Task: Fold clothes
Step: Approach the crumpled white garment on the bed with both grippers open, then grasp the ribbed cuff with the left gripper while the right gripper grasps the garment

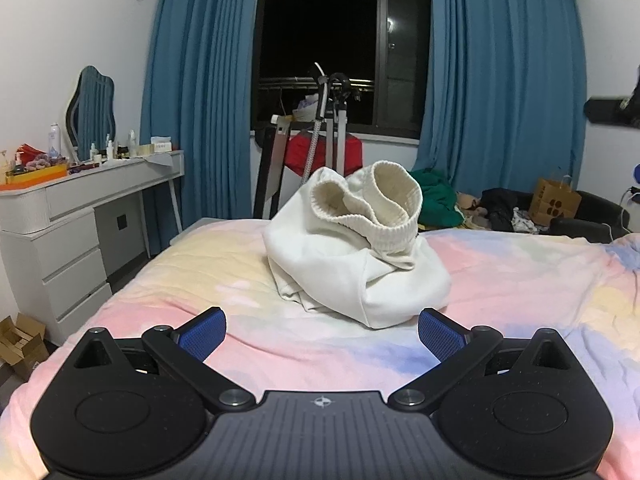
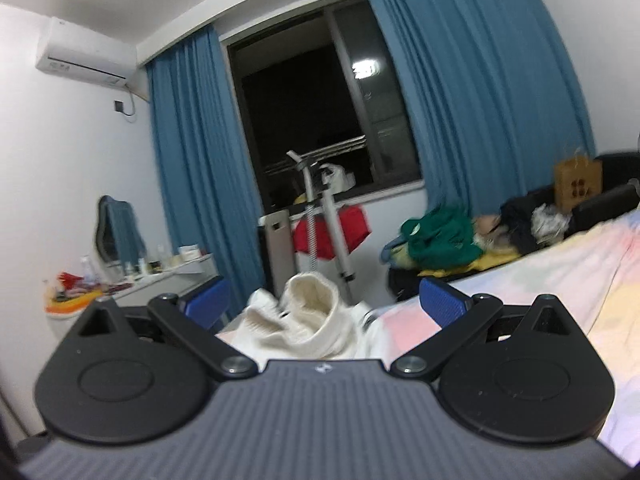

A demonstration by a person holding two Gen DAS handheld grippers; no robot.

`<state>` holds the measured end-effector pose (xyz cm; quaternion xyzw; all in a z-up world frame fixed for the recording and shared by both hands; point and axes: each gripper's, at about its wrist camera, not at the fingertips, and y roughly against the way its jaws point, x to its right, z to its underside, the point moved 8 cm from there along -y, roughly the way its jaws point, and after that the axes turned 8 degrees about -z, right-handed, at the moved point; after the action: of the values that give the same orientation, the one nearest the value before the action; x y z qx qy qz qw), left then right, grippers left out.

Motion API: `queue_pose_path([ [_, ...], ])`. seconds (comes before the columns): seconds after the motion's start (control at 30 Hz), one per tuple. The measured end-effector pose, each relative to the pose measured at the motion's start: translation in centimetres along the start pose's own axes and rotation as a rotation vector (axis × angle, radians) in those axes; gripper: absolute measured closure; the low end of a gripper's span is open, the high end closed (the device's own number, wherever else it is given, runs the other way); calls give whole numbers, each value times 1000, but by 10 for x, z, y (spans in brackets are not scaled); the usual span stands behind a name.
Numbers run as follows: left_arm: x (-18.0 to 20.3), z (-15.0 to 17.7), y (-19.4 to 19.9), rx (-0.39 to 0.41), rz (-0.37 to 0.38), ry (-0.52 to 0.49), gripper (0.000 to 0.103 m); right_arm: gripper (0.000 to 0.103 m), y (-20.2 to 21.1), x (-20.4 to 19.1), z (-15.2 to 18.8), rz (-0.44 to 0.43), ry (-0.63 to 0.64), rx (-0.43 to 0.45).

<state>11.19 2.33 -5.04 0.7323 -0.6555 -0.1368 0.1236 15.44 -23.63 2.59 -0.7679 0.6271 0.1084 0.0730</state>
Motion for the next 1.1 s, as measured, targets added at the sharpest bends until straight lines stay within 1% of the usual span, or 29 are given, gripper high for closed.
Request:
queue_pose_path([
  [0.1, 3, 1, -8, -2, 1, -15, 0, 0, -10, 9, 11, 35, 36, -15],
  [0.13, 4, 1, -12, -2, 2, -19, 0, 0, -13, 13, 20, 46, 40, -32],
  [0.23, 12, -2, -26, 6, 21, -29, 0, 0, -19, 20, 48, 24, 3, -112],
  [0.3, 13, -4, -37, -1, 22, -9, 0, 0, -19, 21, 55, -1, -24, -128],
  [0.37, 14, -5, -49, -16, 30, 9, 0, 0, -19, 21, 55, -16, -32, -121],
  [0.43, 15, -4, -58, -26, 32, 5, 0, 0, -17, 23, 52, -12, -35, -97],
  [0.57, 21, -5, -70, -22, -1, -100, 0, 0, -14, 31, 47, -11, -62, -60],
  [0.67, 21, -10, -84, -48, -12, -120, 0, 0, -12, 35, 43, -17, -68, -39],
  [0.73, 18, -17, -96, -65, -5, -97, 0, 0, -10, 38, 43, -12, -62, -18],
  [0.8, 13, -27, -108, -75, 17, -51, 0, 0, -8, 41, 42, -1, -54, 2],
  [0.93, 10, -56, -134, -63, 107, 99, 0, 0, -9, 47, 44, -3, -78, -6],
  [1.0, 8, -73, -151, -61, 117, 166, 0, 0, -13, 50, 48, -4, -90, -21],
  [1.1, 5, -99, -185, -59, 109, 270, 0, 0, -20, 54, 56, -2, -102, -55],
])
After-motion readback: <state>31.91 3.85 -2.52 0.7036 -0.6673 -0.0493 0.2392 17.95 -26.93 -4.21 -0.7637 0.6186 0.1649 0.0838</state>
